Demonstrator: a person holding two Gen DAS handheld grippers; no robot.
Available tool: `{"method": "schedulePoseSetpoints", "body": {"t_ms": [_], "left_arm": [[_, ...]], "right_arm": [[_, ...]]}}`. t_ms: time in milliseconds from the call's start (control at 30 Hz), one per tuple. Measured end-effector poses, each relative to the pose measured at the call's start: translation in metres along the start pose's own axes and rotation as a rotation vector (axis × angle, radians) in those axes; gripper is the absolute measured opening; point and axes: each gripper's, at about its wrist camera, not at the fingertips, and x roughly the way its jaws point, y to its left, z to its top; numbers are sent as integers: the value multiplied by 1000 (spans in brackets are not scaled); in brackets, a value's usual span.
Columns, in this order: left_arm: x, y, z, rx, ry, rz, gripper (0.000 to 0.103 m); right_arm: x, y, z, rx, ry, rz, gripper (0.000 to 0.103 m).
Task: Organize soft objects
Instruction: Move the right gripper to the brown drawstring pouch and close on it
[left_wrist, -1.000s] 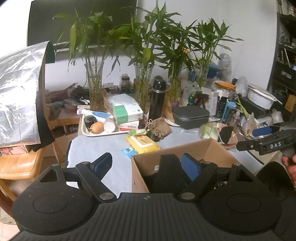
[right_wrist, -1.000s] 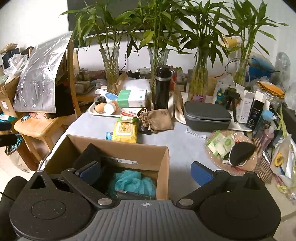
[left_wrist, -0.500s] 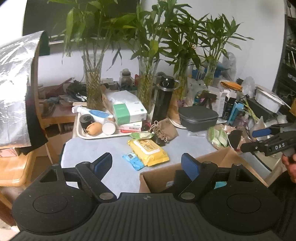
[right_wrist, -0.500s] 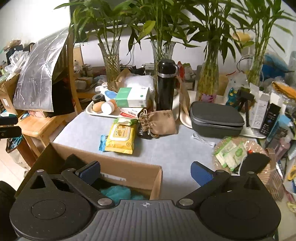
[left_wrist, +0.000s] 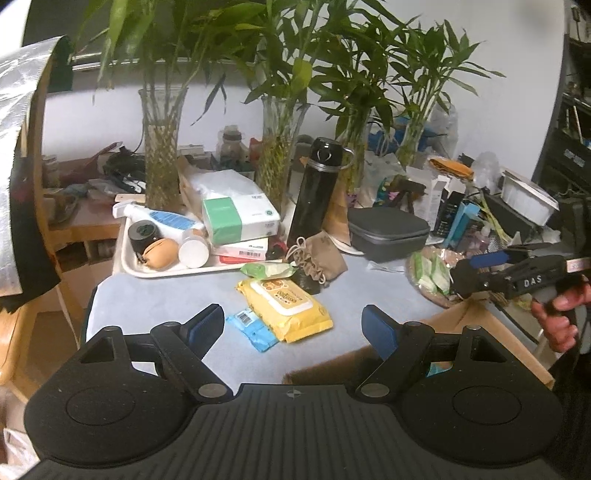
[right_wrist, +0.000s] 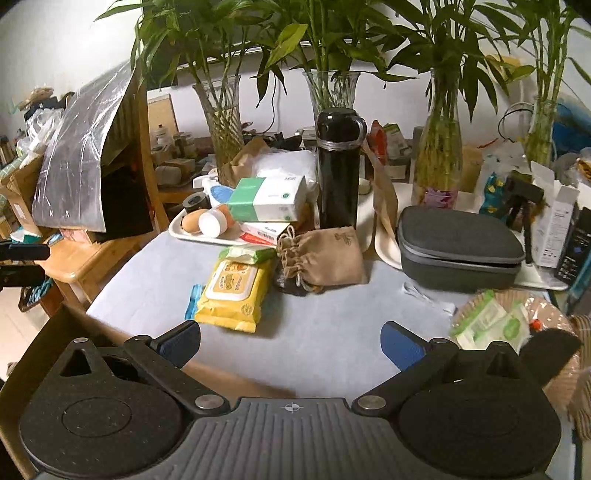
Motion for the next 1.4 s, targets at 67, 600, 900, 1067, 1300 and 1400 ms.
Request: {"method": "schedulePoseSetpoints", "body": {"t_ms": [67,600,900,1067,1300,1400], "left_arm": [[6,3,2,10,-1,-7,82],[80,54,-7,-107,-72,-126,82],[112,80,-26,-238,-65,-145,81],[123,82,-28,-230,-49,-105,81],[135,86,-28,-230,-29,-98,81],[139,89,-29,-239,-22,-101,81]], "right_arm": [[8,-4,0,-13,-10,11,103],[72,-28,8,-128,-14,77,95],[114,-40,15,-145,-25,132,87],[142,-40,23,-156,-7,164,80],[181,-40,33,-140,9,200,75],[195,-38,37,-131,10,213,75]]}}
